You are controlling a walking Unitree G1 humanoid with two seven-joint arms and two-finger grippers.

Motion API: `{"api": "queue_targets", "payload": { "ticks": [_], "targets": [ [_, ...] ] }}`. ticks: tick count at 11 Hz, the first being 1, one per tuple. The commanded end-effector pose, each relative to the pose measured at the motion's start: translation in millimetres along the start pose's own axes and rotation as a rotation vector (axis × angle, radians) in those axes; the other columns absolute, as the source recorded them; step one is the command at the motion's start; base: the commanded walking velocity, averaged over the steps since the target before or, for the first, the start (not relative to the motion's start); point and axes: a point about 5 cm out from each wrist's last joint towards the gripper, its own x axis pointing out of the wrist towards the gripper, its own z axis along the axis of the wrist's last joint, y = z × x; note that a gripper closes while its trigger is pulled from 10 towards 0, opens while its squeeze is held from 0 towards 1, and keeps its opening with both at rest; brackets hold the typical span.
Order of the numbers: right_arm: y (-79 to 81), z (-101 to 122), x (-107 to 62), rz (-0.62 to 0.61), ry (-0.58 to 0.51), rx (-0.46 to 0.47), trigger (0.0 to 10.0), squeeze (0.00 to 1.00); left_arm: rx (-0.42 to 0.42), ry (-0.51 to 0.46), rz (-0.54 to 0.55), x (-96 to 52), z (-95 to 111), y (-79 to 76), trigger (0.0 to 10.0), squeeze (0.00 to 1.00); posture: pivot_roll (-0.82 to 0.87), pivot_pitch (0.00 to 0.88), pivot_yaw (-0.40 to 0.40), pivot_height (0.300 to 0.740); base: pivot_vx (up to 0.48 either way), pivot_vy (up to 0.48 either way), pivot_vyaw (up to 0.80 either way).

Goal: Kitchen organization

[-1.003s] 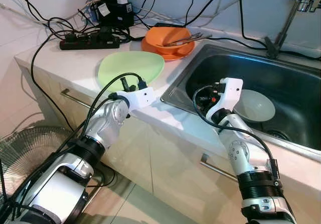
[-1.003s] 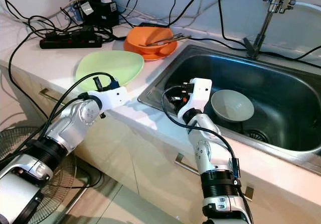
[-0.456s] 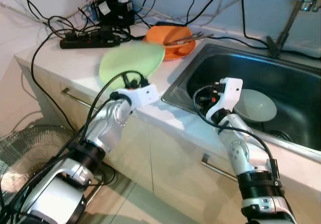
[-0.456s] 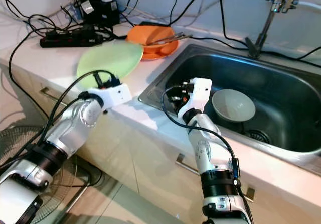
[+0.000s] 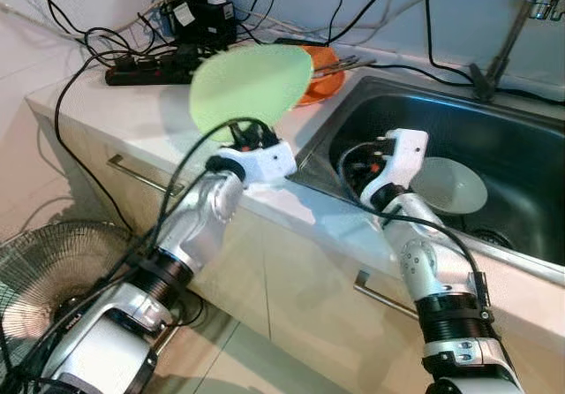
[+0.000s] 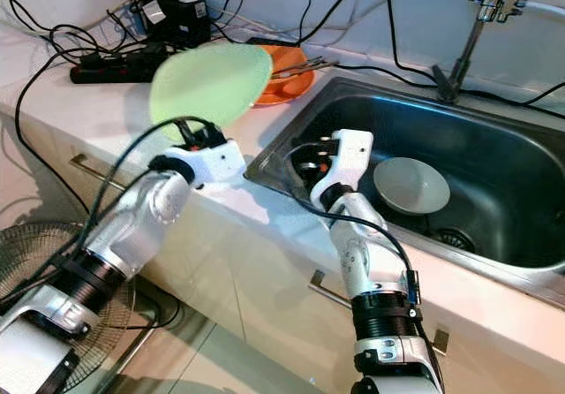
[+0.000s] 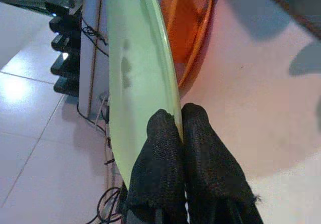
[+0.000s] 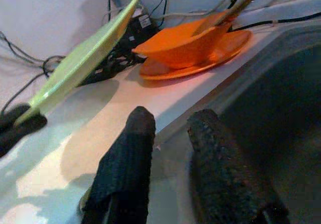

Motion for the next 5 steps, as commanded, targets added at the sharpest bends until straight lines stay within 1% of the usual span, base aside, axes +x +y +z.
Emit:
{"api": "queue_targets", "payload": {
  "ticks": [1,3,4,5],
  "targets": [
    [5.2,9,5.9,0.014,-0.031,0.054,10.0,1.0,0.022,-0.051,0.043,0.1,11,8.1,10.0,0.0,0.13,0.0,0.032,0.74,0.0,0.0,0.0],
    [8.4,13,7.5,0.03,-0.05,0.126,10.0,1.0,0.02,-0.059,0.013,-0.3,12,3.2,10.0,0.0,0.13,0.0,0.032,0.74,0.0,0.0,0.0],
    [11.3,19,8.4,0.057,-0.081,0.181,10.0,1.0,0.019,-0.059,0.003,-0.5,12,1.6,10.0,0.0,0.13,0.0,0.032,0.74,0.0,0.0,0.0],
    [13.1,23,9.3,0.072,-0.099,0.223,10.0,1.0,0.016,-0.073,-0.033,-0.8,13,-3.0,10.0,0.0,0.13,0.0,0.033,0.74,0.0,0.0,0.0]
  ]
}}
